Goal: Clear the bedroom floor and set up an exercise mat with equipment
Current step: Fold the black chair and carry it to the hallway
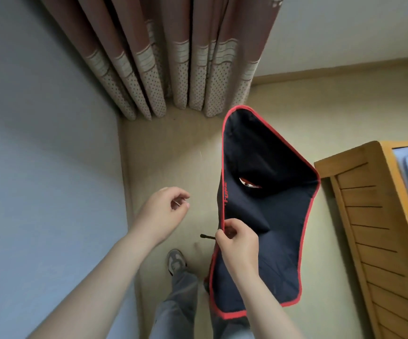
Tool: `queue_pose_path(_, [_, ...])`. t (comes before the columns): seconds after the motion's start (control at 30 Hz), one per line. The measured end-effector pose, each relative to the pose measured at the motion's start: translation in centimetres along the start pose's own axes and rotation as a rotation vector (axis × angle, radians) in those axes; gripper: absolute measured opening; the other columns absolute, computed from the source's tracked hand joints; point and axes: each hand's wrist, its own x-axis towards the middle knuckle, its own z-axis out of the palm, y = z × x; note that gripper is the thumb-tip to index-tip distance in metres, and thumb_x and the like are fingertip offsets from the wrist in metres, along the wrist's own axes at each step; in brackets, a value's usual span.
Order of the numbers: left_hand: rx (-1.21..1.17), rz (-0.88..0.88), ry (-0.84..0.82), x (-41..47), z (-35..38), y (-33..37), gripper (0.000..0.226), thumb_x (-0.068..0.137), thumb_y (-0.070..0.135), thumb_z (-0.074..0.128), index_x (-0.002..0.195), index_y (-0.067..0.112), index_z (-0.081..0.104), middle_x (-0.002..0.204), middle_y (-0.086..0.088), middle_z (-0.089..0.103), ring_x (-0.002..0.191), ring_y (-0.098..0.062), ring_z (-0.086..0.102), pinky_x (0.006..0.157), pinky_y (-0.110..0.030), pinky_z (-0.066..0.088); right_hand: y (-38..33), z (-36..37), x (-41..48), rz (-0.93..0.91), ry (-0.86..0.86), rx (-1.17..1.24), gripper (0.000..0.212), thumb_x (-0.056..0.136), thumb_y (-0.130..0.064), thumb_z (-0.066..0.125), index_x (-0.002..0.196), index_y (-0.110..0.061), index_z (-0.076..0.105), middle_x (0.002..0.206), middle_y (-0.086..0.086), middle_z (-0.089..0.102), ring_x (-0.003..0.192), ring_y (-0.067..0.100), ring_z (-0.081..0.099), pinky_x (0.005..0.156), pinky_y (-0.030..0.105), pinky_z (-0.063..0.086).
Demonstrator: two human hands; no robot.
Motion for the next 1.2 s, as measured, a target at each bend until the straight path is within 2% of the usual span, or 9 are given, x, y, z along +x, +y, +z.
queue_pose_path(0.23, [0.126, 0.215, -0.141, 1.1, 4.5, 8.6, 0.019, 0.087, 0.019, 0.061, 0.105, 0.022, 0.066, 0.093, 0.009, 0.061, 0.079, -0.002, 0.057, 0.077, -0.023, 0.046, 3.7, -9.8, -1.8, 0.029, 0.075, 0.045, 0.016, 0.077, -0.013, 0.065, 0.078, -0.027, 0.072, 0.077, -0.012, 0.07, 0.077, 0.003, 0.064, 0.071, 0.023, 0.052])
queue_pose_path(0.33, [0.249, 0.416, -0.247, 0.6, 7.5, 13.0, 0.027, 0.087, 0.022, 0.061, 0.114, 0.025, 0.061, 0.101, 0.011, 0.057, 0.087, -0.005, 0.056, 0.083, -0.026, 0.047, 5.7, -14.0, -2.6, 0.06, 0.086, 0.059, 0.016, 0.077, -0.014, 0.065, 0.078, -0.028, 0.073, 0.078, -0.012, 0.07, 0.078, 0.003, 0.064, 0.07, 0.02, 0.051])
queue_pose_path(0.47, [0.415, 0.703, -0.36, -0.2, 12.0, 18.8, 0.037, 0.086, 0.021, 0.062, 0.123, 0.023, 0.057, 0.114, 0.008, 0.055, 0.101, -0.011, 0.053, 0.085, -0.019, 0.037, 8.2, -18.0, -3.9, 0.108, 0.145, 0.084, 0.02, 0.077, -0.012, 0.065, 0.074, -0.032, 0.07, 0.079, -0.013, 0.07, 0.078, -0.001, 0.062, 0.066, 0.011, 0.045])
queue_pose_path(0.57, [0.526, 0.822, -0.398, -0.5, 15.0, 22.6, 0.04, 0.085, 0.018, 0.063, 0.125, 0.021, 0.057, 0.12, 0.004, 0.056, 0.11, -0.015, 0.053, 0.092, -0.024, 0.042, 10.2, -20.6, -4.8, 0.164, 0.191, 0.137, 0.018, 0.077, -0.012, 0.064, 0.076, -0.028, 0.072, 0.08, -0.014, 0.069, 0.078, -0.002, 0.062, 0.066, 0.013, 0.044])
queue_pose_path(0.7, [0.64, 0.905, -0.449, -1.4, 17.6, 26.1, 0.041, 0.085, 0.018, 0.064, 0.125, 0.021, 0.057, 0.123, 0.003, 0.057, 0.114, -0.017, 0.052, 0.095, -0.026, 0.043, 12.3, -23.2, -5.9, 0.238, 0.24, 0.147, 0.016, 0.078, -0.018, 0.063, 0.081, -0.03, 0.073, 0.082, -0.017, 0.069, 0.077, -0.002, 0.061, 0.059, 0.006, 0.04])
queue_pose_path(0.77, [0.666, 0.938, -0.478, -2.1, 18.7, 27.5, 0.04, 0.086, 0.017, 0.063, 0.126, 0.021, 0.057, 0.123, 0.003, 0.057, 0.114, -0.016, 0.052, 0.093, -0.024, 0.042, 13.2, -24.4, -6.3, 0.27, 0.274, 0.162, 0.017, 0.078, -0.017, 0.062, 0.08, -0.03, 0.073, 0.082, -0.015, 0.07, 0.076, 0.002, 0.062, 0.06, 0.008, 0.042])
queue_pose_path(0.87, [0.69, 0.995, -0.522, -2.6, 20.1, 29.2, 0.04, 0.087, 0.016, 0.063, 0.126, 0.019, 0.058, 0.123, 0.001, 0.057, 0.113, -0.017, 0.053, 0.092, -0.024, 0.043, 14.8, -25.4, -6.5, 0.311, 0.327, 0.186, 0.019, 0.078, -0.015, 0.061, 0.075, -0.031, 0.07, 0.078, -0.012, 0.069, 0.075, 0.005, 0.062, 0.066, 0.023, 0.049])
queue_pose_path(1.07, [0.757, 1.149, -0.634, -1.1, 23.4, 32.7, 0.039, 0.085, 0.015, 0.065, 0.124, 0.018, 0.059, 0.118, 0.001, 0.058, 0.107, -0.018, 0.056, 0.087, -0.025, 0.046, 16.7, -26.1, -6.9, 0.439, 0.45, 0.23, 0.02, 0.077, -0.011, 0.061, 0.073, -0.028, 0.07, 0.07, -0.012, 0.066, 0.068, 0.006, 0.06, 0.062, 0.023, 0.045])
queue_pose_path(1.2, [0.827, 1.31, -0.705, 0.5, 25.6, 34.8, 0.038, 0.085, 0.019, 0.065, 0.122, 0.02, 0.059, 0.119, 0.001, 0.058, 0.109, -0.02, 0.053, 0.092, -0.029, 0.047, 16.8, -25.6, -6.8, 0.564, 0.586, 0.275, 0.017, 0.077, -0.01, 0.062, 0.078, -0.024, 0.072, 0.074, -0.011, 0.068, 0.072, 0.013, 0.063, 0.066, 0.027, 0.048])
